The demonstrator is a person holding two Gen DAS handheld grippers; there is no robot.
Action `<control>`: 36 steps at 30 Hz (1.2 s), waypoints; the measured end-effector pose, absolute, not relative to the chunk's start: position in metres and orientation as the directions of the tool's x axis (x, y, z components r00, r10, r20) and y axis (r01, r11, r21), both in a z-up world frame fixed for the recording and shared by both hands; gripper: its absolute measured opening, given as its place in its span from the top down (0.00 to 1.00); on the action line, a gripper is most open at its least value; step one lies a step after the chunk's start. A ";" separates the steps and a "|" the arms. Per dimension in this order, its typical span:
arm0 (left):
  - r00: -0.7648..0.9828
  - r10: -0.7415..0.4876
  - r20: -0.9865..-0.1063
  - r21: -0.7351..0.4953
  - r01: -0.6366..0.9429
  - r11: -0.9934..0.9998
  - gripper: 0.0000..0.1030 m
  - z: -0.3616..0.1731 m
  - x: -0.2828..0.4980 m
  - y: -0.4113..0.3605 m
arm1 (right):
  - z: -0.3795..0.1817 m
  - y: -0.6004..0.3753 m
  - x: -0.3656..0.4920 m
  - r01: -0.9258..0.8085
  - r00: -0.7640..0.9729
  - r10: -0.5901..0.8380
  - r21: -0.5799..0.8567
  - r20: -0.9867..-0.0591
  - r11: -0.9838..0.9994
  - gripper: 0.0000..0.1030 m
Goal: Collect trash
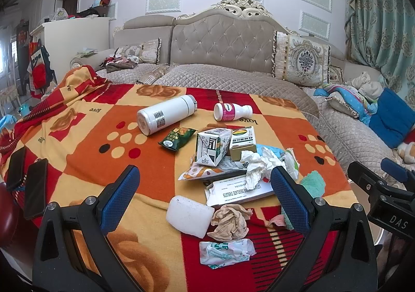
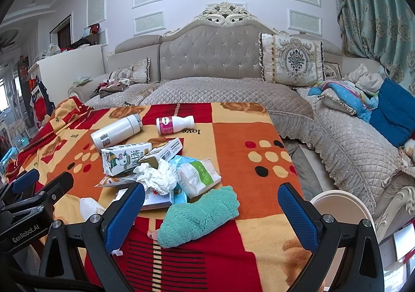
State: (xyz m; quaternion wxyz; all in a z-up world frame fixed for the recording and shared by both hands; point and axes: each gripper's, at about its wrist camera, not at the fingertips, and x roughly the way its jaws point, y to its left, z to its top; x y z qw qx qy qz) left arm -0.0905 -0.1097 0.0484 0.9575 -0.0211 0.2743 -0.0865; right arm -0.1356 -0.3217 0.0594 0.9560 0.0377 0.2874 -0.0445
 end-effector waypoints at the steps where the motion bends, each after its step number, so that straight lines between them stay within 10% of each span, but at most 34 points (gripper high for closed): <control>1: 0.834 -0.178 -0.522 -0.088 0.154 0.984 0.02 0.048 -0.091 -0.110 | 0.059 -0.322 -0.136 0.106 0.830 -0.063 0.046 -0.554 0.993 0.01; 36: 0.822 -0.167 -0.544 -0.092 0.140 0.986 0.02 0.034 -0.086 -0.107 | 0.056 -0.329 -0.130 0.112 0.815 -0.065 0.048 -0.576 0.993 0.01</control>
